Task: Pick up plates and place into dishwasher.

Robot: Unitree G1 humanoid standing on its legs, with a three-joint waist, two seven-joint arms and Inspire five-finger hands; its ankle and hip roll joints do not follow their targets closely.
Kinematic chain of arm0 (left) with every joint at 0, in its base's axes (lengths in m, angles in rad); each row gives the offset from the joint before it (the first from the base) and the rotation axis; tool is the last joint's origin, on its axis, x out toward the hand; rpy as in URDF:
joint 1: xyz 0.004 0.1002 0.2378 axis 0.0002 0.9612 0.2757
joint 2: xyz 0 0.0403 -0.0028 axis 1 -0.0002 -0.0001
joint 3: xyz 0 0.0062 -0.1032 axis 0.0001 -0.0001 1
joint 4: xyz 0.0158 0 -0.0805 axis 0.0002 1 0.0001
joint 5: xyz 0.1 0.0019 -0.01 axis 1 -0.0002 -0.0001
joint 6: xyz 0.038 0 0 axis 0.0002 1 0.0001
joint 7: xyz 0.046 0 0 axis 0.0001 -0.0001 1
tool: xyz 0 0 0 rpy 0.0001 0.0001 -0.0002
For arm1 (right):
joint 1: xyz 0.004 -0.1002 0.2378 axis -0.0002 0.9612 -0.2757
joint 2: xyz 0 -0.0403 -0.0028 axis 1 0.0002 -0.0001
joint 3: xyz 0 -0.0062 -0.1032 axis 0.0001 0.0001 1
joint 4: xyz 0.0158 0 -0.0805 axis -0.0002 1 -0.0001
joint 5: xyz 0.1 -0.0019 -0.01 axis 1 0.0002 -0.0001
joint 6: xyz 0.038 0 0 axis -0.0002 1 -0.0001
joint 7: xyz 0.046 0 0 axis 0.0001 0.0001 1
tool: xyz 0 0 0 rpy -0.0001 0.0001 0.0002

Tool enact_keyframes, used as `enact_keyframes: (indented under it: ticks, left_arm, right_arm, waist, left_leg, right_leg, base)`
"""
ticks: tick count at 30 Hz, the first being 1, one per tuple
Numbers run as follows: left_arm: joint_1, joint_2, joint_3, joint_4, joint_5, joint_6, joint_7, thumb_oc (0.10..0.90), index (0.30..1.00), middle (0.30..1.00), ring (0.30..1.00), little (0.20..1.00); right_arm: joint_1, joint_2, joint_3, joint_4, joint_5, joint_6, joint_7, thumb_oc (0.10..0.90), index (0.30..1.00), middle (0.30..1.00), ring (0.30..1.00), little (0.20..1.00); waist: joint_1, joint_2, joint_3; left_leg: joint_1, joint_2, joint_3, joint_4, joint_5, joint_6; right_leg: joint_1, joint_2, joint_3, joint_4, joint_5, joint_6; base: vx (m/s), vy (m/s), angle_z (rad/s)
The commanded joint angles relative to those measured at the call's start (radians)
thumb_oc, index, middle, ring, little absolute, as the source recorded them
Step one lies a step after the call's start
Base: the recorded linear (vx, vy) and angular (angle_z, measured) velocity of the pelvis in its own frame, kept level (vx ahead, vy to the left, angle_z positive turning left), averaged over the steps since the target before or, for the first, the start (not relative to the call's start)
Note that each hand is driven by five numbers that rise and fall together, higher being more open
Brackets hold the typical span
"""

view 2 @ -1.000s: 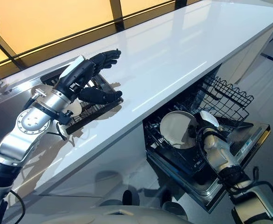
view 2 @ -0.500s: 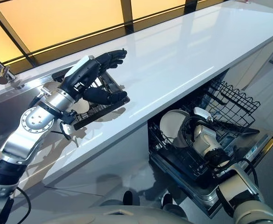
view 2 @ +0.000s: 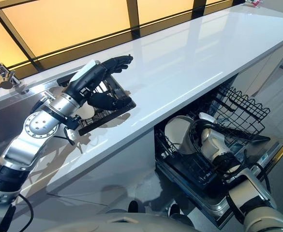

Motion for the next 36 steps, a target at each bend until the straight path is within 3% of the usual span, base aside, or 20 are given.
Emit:
enact_keyframes:
  ticks: [1, 2, 3, 12, 19, 26, 32, 36]
  left_arm:
    - [-0.128, -0.001, 0.039, -0.01, 0.016, -0.07, 0.033, 0.8, 0.9, 0.9, 0.9, 0.9]
    - [-0.128, 0.0, 0.04, -0.011, 0.014, -0.069, 0.033, 0.8, 0.9, 0.9, 0.9, 0.9]
    - [-0.126, -0.001, 0.042, -0.011, 0.015, -0.069, 0.035, 0.8, 0.9, 0.9, 0.9, 0.9]
    - [-0.044, 0.027, 0.109, -0.026, 0.054, -0.093, 0.042, 0.8, 0.9, 0.9, 0.9, 0.9]
    - [0.115, 0.002, 0.173, -0.078, -0.014, -0.072, -0.035, 0.8, 0.9, 0.9, 0.9, 0.9]
    - [0.238, 0.002, 0.244, -0.076, 0.109, -0.165, 0.086, 0.8, 0.9, 0.9, 0.9, 0.9]
    - [0.368, 0.055, 0.429, -0.082, 0.23, -0.294, 0.262, 0.8, 0.9, 0.9, 0.9, 0.9]
    - [0.391, 0.081, 0.499, -0.082, 0.343, -0.308, 0.373, 0.8, 0.9, 0.9, 0.9, 0.9]
  right_arm:
    - [-0.067, 0.082, 0.085, -0.137, 0.081, -0.046, 0.052, 0.193, 0.38, 0.38, 0.38, 0.293]
    - [-0.064, 0.081, 0.082, -0.142, 0.089, -0.046, 0.048, 0.311, 0.481, 0.481, 0.481, 0.411]
    - [-0.057, 0.081, 0.076, -0.152, 0.107, -0.041, 0.04, 0.8, 0.9, 0.9, 0.9, 0.9]
    - [0.111, 0.01, -0.037, -0.329, 0.147, -0.021, 0.036, 0.8, 0.9, 0.9, 0.9, 0.9]
    - [0.303, -0.038, -0.18, -0.486, 0.187, -0.039, 0.002, 0.8, 0.9, 0.9, 0.9, 0.9]
    - [0.408, -0.059, -0.276, -0.539, 0.231, -0.068, -0.05, 0.8, 0.9, 0.9, 0.9, 0.9]
    - [0.519, -0.084, -0.386, -0.58, 0.288, -0.102, -0.06, 0.8, 0.9, 0.9, 0.9, 0.9]
    - [0.543, -0.078, -0.404, -0.565, 0.306, -0.119, -0.082, 0.8, 0.9, 0.9, 0.9, 0.9]
  waist:
    - [0.023, -0.04, -0.058]
    - [0.022, -0.04, -0.057]
    - [0.02, -0.04, -0.057]
    - [-0.013, -0.039, -0.048]
    - [-0.039, -0.031, -0.033]
    - [-0.044, -0.031, -0.021]
    - [-0.042, -0.034, -0.023]
    - [-0.039, -0.033, -0.026]
  left_leg:
    - [-0.006, -0.051, -0.004, 0.002, -0.044, 0.015]
    - [-0.006, -0.051, -0.003, 0.002, -0.044, 0.015]
    - [-0.005, -0.051, -0.002, 0.002, -0.044, 0.015]
    - [0.002, -0.05, 0.014, 0.002, -0.048, 0.018]
    - [0.01, -0.049, 0.027, 0.002, -0.051, 0.02]
    - [0.014, -0.048, 0.03, 0.002, -0.051, 0.021]
    - [0.009, -0.044, 0.029, 0.002, -0.048, 0.015]
    - [0.005, -0.043, 0.02, 0.002, -0.046, 0.011]
  right_leg:
    - [0.036, -0.007, -0.018, 0.005, -0.028, 0.047]
    - [0.037, -0.006, -0.018, 0.005, -0.028, 0.046]
    - [0.037, -0.006, -0.017, 0.005, -0.029, 0.046]
    - [0.035, 0.001, 0.004, 0.005, -0.027, 0.05]
    - [0.033, 0.006, 0.022, 0.005, -0.024, 0.055]
    - [0.038, 0.005, 0.02, 0.005, -0.025, 0.057]
    - [0.036, 0.001, 0.008, 0.005, -0.028, 0.057]
    - [0.037, -0.002, -0.002, 0.005, -0.031, 0.056]
  base:
    - [0.0, 0.0, 0.0]
    - [0.0, 0.0, 0.0]
    - [0.0, 0.0, 0.0]
    - [0.0, 0.0, 0.0]
    - [0.0, -0.005, -0.05]
    - [0.0, -0.001, -0.05]
    - [0.0, -0.002, 0.01]
    - [0.0, -0.01, 0.09]
